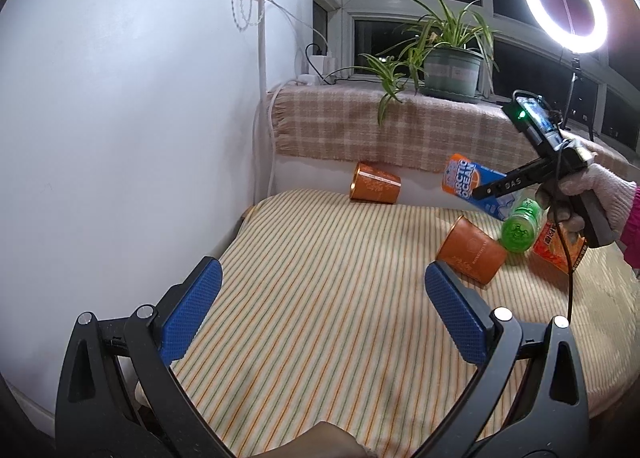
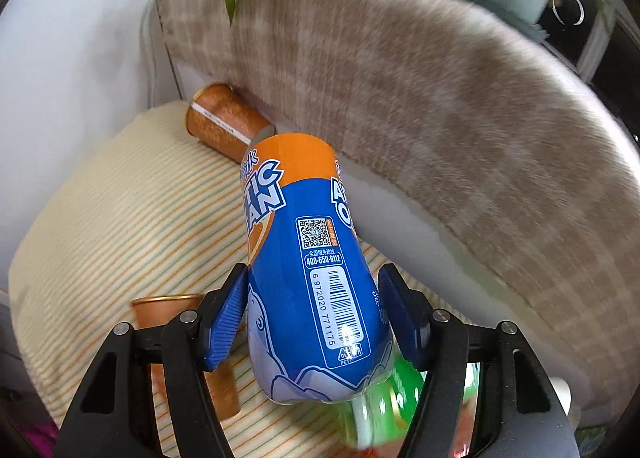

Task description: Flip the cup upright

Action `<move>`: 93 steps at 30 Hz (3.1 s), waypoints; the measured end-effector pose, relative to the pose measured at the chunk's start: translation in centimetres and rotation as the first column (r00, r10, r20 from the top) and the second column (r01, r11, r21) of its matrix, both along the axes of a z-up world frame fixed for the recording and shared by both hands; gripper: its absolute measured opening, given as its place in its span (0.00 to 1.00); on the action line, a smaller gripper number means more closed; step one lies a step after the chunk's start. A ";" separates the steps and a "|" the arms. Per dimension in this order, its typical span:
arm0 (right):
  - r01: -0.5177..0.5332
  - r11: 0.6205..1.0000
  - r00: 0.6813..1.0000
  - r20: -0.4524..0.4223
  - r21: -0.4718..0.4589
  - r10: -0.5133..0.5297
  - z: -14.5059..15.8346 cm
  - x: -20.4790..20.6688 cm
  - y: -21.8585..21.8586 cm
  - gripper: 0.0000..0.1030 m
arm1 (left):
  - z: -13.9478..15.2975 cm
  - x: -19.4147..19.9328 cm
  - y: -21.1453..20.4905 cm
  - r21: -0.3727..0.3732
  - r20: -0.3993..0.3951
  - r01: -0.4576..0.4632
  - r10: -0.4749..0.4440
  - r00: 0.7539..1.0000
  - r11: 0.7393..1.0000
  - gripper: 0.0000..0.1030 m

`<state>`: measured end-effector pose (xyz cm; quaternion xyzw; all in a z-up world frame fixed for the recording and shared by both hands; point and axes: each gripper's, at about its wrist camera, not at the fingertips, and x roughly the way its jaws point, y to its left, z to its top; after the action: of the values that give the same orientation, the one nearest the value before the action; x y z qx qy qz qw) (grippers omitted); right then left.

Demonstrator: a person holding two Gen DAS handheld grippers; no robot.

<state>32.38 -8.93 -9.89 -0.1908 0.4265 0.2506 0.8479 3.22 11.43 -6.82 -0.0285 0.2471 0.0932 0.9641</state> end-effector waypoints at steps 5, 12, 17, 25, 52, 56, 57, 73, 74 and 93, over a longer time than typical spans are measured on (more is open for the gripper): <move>0.070 0.994 0.997 0.018 0.084 -0.071 2.3 -3.4 -2.0 0.63 | 0.6 -0.2 -0.9 -0.011 0.004 0.028 -0.028 1.000 1.000 1.00; 0.156 0.974 0.987 0.013 0.166 -0.160 3.1 -10.0 -5.2 0.63 | 1.3 -0.1 -2.4 -0.026 -0.001 0.080 -0.080 0.997 0.996 1.00; 0.223 0.951 0.974 -0.008 0.213 -0.227 1.6 -14.9 -7.7 0.63 | 1.3 0.1 -3.5 -0.058 -0.018 0.130 -0.132 0.991 0.990 1.00; 0.365 0.879 0.931 -0.125 0.307 -0.343 -1.5 -19.5 -10.3 0.63 | 0.1 1.7 -5.6 -0.181 -0.114 0.214 -0.237 0.965 0.960 1.00; 0.481 0.760 0.875 -0.189 0.437 -0.445 -3.1 -22.3 -15.2 0.78 | -1.6 5.8 -10.7 -0.372 -0.243 0.209 -0.312 0.919 0.905 1.00; 0.493 0.750 0.865 -0.152 0.442 -0.479 -2.5 -23.8 -17.3 0.78 | -2.7 6.7 -10.8 -0.469 -0.295 0.178 -0.343 0.892 0.865 1.00; 0.498 0.747 0.861 -0.144 0.441 -0.488 -2.4 -24.2 -17.8 0.78 | -3.1 7.1 -10.9 -0.521 -0.309 0.162 -0.362 0.879 0.838 1.00; 0.570 0.684 0.805 -0.139 0.455 -0.577 -2.7 -28.1 -23.7 0.78 | -8.9 13.1 -17.7 -0.702 -0.466 0.020 -0.480 0.743 0.712 0.83; 0.572 0.683 0.803 -0.140 0.454 -0.579 -2.7 -28.2 -23.9 0.78 | -9.2 13.4 -17.9 -0.702 -0.474 0.010 -0.478 0.740 0.712 0.83; 0.618 0.652 0.769 -0.164 0.439 -0.618 -4.2 -28.0 -25.8 0.78 | -7.4 13.0 -19.9 -0.596 -0.415 0.173 -0.485 0.770 0.784 0.60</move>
<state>4.33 -34.74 -14.06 0.1763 0.3920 0.0424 0.9019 16.22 -8.48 -14.24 -0.2170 0.5287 -0.1516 0.8065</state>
